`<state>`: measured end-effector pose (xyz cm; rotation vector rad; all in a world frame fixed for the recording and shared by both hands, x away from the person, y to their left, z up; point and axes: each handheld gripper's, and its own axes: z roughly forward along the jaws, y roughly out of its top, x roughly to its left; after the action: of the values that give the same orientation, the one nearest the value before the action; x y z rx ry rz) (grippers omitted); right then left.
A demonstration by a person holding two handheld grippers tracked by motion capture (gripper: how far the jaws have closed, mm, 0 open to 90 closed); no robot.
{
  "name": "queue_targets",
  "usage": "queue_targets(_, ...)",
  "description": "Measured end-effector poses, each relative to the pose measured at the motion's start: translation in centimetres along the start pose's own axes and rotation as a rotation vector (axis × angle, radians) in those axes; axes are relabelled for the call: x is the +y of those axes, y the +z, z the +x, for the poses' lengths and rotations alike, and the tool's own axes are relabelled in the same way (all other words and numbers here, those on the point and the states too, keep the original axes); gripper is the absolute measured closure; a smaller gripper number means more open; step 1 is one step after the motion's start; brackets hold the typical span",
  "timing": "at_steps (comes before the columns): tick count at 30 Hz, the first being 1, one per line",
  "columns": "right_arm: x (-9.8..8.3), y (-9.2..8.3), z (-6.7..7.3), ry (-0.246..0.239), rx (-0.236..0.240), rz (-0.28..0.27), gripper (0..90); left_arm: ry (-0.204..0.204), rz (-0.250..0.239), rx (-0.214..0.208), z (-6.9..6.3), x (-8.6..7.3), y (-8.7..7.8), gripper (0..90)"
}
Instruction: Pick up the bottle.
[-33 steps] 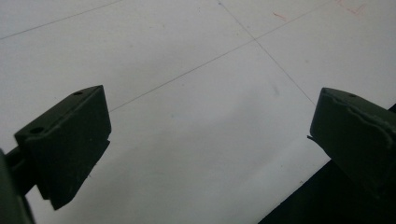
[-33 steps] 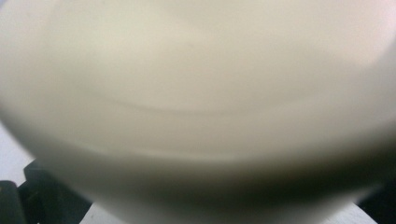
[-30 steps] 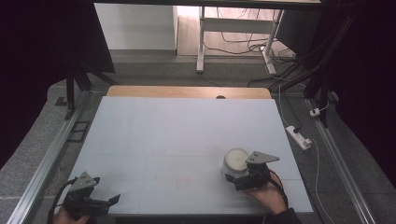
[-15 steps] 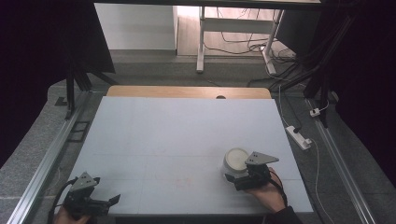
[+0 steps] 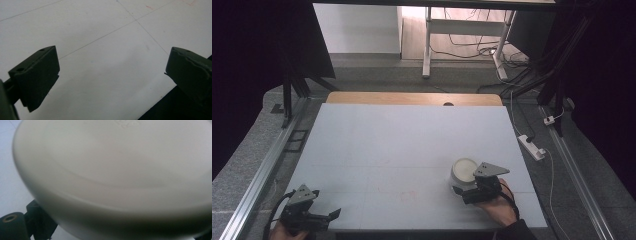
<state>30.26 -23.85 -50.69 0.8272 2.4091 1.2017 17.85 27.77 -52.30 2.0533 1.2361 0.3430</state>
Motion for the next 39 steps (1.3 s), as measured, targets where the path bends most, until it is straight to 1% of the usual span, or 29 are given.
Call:
queue_targets(3, 0.2, -0.2, 0.0, -0.003, 0.004, -0.016, 6.7, 0.0, 0.002, -0.001, 0.0, 0.0, 0.0, 0.2)
queue_targets(11, 0.6, -0.5, 0.4, -0.019, 0.011, -0.033, 6.7, -0.006, 0.006, -0.004, 0.1, 0.0, 0.0, 0.2)
queue_targets(12, 0.9, -0.5, 0.5, -0.028, 0.013, -0.039, 6.7, -0.008, 0.005, -0.004, 0.1, 0.0, 0.0, 0.2)
queue_targets(19, 1.9, -0.5, 0.9, -0.028, 0.033, -0.059, 6.7, -0.012, 0.006, -0.007, 0.2, 0.0, 0.0, 0.2)
queue_targets(21, 2.5, -0.4, 1.1, -0.033, 0.046, -0.073, 6.7, -0.014, 0.005, -0.008, 0.2, 0.0, 0.0, 0.2)
queue_targets(24, 2.9, -0.3, 1.2, -0.032, 0.055, -0.079, 6.8, -0.014, 0.006, -0.008, 0.2, 0.0, 0.0, 0.3)
queue_targets(25, 3.2, -0.1, 1.4, -0.031, 0.065, -0.084, 6.8, -0.014, 0.006, -0.008, 0.2, 0.0, 0.0, 0.3)
queue_targets(27, 3.4, 0.0, 1.5, -0.036, 0.067, -0.086, 6.8, -0.015, 0.005, -0.008, 0.2, 0.0, 0.0, 0.3)
queue_targets(33, 4.4, 0.6, 2.1, -0.049, 0.091, -0.095, 6.8, -0.013, 0.006, -0.009, 0.2, 0.0, 0.0, 0.3)
queue_targets(39, 5.6, 1.5, 2.8, -0.069, 0.131, -0.105, 6.8, -0.013, 0.006, -0.01, 0.2, 0.0, 0.0, 0.3)
